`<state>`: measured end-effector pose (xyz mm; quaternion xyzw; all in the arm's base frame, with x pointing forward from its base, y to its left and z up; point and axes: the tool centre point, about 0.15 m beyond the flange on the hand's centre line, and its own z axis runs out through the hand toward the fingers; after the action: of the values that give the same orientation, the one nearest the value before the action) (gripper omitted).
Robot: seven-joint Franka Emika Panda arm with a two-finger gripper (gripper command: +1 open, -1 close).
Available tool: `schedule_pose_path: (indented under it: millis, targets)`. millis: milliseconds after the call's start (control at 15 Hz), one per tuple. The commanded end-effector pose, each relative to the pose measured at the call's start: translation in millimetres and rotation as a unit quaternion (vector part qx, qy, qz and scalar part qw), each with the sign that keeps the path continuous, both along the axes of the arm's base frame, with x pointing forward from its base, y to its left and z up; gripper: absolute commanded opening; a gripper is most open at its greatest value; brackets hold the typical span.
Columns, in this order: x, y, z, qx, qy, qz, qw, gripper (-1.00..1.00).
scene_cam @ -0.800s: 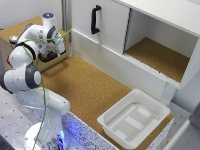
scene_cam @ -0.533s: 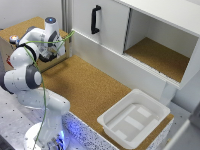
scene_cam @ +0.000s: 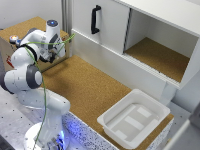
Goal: Pull the handle of the drawer
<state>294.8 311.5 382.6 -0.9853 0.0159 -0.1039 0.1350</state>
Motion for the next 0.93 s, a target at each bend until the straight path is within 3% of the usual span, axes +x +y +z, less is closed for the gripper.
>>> schedule_pose_path:
  millis: [0, 267, 400, 467, 600, 667, 867]
  targets:
    - [18, -4, 3, 0.020, -0.024, 0.066, 0.997, 1.00]
    - [28, 10, -11, 0.045, -0.008, 0.119, 0.992, 1.00]
    - [28, 19, -22, 0.085, -0.012, 0.146, 0.985, 1.00]
    - [29, 22, -28, 0.092, -0.010, 0.151, 0.984, 1.00]
    - [32, 28, -35, 0.084, -0.001, 0.153, 0.985, 1.00]
    - [32, 29, -32, 0.067, -0.004, 0.140, 0.988, 1.00]
    - [30, 28, -36, 0.072, -0.008, 0.099, 0.992, 1.00]
